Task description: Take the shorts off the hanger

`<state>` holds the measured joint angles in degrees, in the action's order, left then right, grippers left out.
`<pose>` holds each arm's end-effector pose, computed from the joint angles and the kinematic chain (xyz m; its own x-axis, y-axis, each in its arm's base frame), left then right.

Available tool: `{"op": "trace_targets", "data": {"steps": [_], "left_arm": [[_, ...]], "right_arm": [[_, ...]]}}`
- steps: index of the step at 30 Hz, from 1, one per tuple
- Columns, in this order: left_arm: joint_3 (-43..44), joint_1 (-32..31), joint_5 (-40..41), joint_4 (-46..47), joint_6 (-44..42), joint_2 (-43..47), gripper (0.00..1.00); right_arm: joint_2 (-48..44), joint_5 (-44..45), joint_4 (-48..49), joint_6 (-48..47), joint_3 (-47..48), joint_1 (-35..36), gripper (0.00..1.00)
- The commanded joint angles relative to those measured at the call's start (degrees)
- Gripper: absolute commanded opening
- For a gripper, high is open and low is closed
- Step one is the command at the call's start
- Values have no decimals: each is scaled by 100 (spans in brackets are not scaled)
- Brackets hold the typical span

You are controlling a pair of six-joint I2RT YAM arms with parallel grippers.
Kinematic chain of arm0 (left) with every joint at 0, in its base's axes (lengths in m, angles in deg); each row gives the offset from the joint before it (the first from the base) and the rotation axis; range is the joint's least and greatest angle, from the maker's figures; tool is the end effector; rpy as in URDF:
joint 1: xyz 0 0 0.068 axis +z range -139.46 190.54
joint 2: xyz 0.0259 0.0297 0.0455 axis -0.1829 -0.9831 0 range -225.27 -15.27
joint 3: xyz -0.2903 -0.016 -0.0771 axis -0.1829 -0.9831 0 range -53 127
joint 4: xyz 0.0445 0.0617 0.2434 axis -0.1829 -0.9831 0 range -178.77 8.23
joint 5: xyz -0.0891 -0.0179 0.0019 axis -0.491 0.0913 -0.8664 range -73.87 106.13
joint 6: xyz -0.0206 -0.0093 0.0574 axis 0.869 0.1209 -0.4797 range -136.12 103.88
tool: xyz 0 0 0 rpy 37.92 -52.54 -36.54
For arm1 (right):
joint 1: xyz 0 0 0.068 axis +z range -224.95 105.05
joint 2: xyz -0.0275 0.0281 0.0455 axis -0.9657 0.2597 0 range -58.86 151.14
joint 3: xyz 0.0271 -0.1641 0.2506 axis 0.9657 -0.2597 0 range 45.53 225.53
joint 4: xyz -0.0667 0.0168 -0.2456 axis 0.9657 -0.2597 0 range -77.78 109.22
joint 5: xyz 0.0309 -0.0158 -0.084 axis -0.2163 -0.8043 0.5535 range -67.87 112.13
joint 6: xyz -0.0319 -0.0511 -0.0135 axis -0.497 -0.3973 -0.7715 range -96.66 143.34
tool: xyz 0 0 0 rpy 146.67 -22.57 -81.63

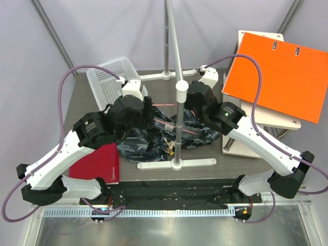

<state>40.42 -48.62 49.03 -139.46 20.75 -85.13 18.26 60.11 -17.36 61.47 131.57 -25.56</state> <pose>0.1279 -0.1649 0.4751 -0.5244 -0.1044 -0.8451 0.2198 0.9422 -0.2528 0.2032 0.1928 0.4437 -0.3881 0.2950 -0.8731 -0.0050 0.9467 0.3221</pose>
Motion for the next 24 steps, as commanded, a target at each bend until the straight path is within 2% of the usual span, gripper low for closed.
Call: {"op": "trace_targets", "data": {"steps": [1,8,17,21,24], "left_arm": [[228,193,252,83,-135,-203,63],[132,589,40,214,-285,-273,66],[387,871,-206,197,-522,-598,61],[404,967,-267,311,-557,-677,71],[396,1046,-320,311,-592,-739,69]], "right_arm": [[-294,210,186,125,185,45,1],[-417,140,195,116,124,54,1],[-417,8,186,72,62,71,1],[-409,-27,169,63,36,80,1],[-426,-27,133,54,27,89,1]]}}
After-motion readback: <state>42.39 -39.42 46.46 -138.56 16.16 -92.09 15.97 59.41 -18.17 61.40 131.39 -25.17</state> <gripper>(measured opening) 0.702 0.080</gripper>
